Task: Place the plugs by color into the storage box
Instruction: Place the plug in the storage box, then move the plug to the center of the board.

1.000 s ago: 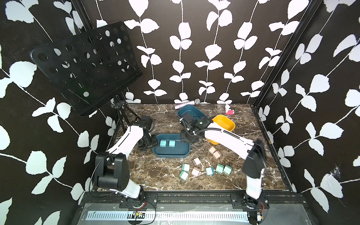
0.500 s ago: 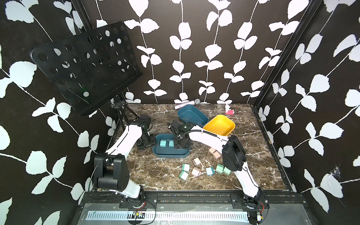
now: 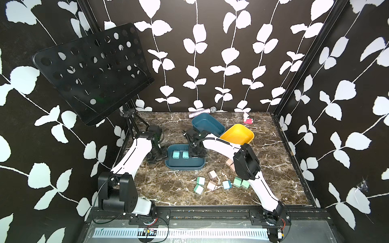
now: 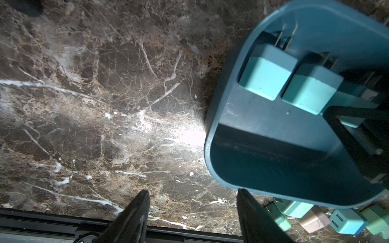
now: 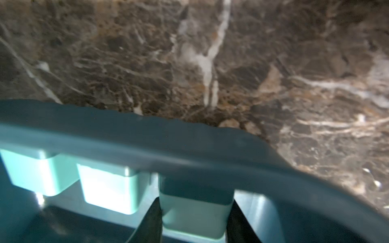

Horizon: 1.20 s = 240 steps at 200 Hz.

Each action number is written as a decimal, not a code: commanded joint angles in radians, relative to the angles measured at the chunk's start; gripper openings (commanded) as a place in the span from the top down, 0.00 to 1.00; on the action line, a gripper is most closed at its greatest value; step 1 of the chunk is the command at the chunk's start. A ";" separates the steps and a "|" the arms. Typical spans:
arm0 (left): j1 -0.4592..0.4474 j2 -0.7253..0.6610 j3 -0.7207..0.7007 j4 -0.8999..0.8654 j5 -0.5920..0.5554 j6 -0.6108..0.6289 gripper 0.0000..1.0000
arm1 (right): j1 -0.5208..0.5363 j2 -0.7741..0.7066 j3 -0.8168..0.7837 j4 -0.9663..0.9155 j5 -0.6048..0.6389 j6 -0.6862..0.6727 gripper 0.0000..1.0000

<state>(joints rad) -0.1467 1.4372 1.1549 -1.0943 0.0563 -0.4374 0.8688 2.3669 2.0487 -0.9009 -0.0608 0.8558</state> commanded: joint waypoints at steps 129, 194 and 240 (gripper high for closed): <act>-0.047 0.131 0.251 -0.042 -0.033 -0.009 0.32 | -0.129 -0.740 -0.509 -0.116 -0.068 0.149 0.26; -0.071 0.212 0.250 -0.007 0.011 -0.054 0.32 | -0.127 -1.018 -1.016 0.088 -0.172 0.564 0.21; -0.079 0.254 0.270 -0.005 0.007 -0.058 0.33 | -0.117 -1.007 -1.192 0.235 -0.239 0.678 0.19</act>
<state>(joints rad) -0.2203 1.6844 1.3987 -1.0935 0.0589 -0.4843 0.7425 1.3628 0.9089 -0.7773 -0.2646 1.3937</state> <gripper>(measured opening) 0.671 0.802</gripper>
